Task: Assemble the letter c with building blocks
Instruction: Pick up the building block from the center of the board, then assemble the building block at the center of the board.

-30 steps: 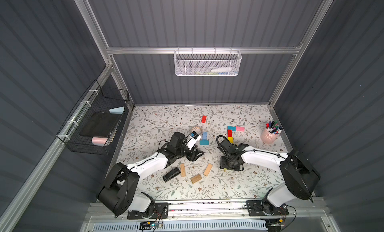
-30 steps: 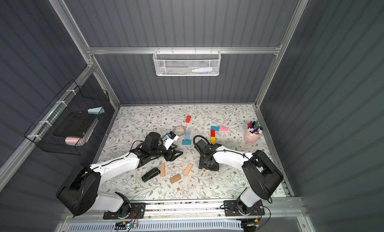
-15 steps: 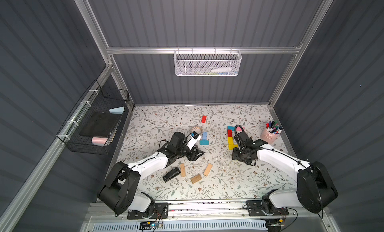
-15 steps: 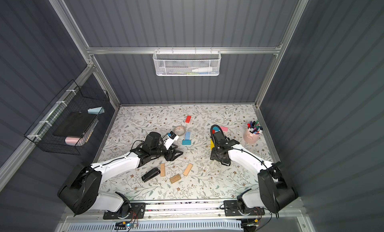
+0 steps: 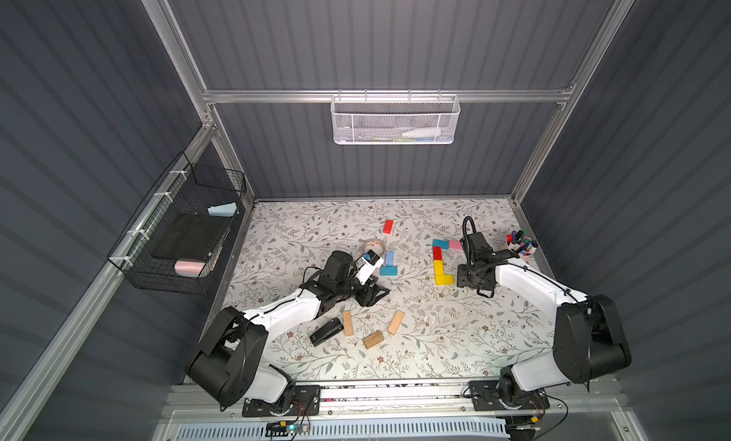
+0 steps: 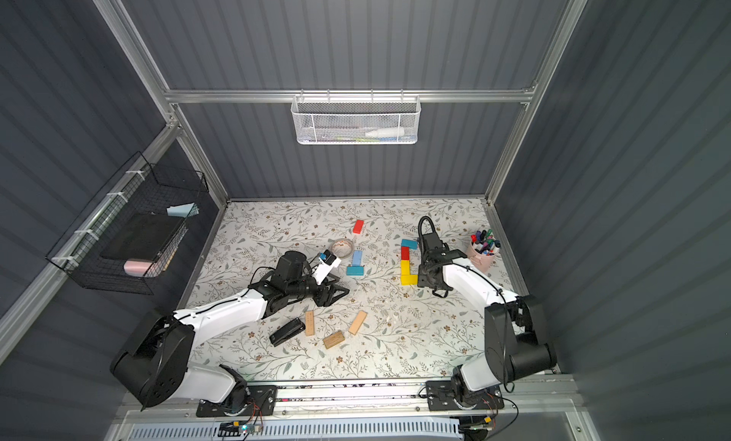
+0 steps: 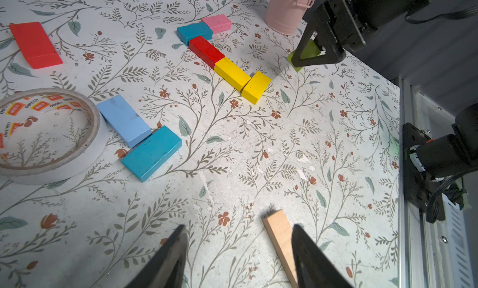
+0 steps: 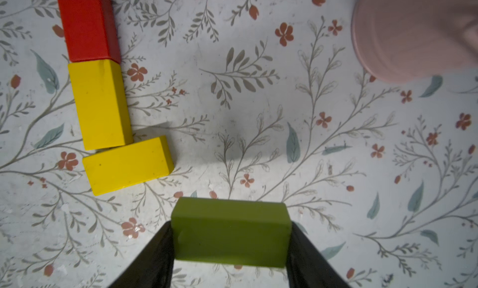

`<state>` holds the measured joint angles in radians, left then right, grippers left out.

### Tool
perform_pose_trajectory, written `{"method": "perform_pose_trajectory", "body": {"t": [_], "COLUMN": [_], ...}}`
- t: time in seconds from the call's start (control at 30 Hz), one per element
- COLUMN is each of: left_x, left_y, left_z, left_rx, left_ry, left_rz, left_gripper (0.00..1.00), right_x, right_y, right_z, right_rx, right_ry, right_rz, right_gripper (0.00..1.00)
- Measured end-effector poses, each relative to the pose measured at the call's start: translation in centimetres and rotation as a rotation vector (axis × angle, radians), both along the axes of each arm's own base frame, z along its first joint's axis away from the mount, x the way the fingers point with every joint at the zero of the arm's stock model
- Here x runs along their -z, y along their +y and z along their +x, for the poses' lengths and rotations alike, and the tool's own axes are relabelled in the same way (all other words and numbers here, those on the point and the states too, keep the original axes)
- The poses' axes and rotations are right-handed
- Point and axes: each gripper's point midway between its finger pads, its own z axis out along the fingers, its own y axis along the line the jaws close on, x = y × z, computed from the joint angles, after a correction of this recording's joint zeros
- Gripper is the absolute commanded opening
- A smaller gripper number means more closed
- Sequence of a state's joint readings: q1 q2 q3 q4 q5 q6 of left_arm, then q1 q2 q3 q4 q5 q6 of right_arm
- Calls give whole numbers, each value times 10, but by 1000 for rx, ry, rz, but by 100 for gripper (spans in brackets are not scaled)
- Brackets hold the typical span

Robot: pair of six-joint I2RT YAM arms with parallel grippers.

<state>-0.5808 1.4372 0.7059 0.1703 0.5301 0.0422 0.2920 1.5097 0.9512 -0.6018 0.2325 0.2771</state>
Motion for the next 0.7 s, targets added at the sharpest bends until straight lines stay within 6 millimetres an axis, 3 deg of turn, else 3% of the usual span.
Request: {"method": "perform_pose_trajectory", "body": {"t": [0.43, 0.7], "left_x": [4, 2], "left_y": [0, -1], "left_z": [0, 2], "left_rx": [0, 0], "left_ry": [7, -3], "left_rz": [5, -1], "left_gripper": [62, 62], "right_x": [13, 26], "right_y": [-10, -12], "right_z": [28, 36], "right_rx": [-63, -83], "right_ry": [6, 26], "right_rz": [11, 54], "right_gripper": [53, 53]}}
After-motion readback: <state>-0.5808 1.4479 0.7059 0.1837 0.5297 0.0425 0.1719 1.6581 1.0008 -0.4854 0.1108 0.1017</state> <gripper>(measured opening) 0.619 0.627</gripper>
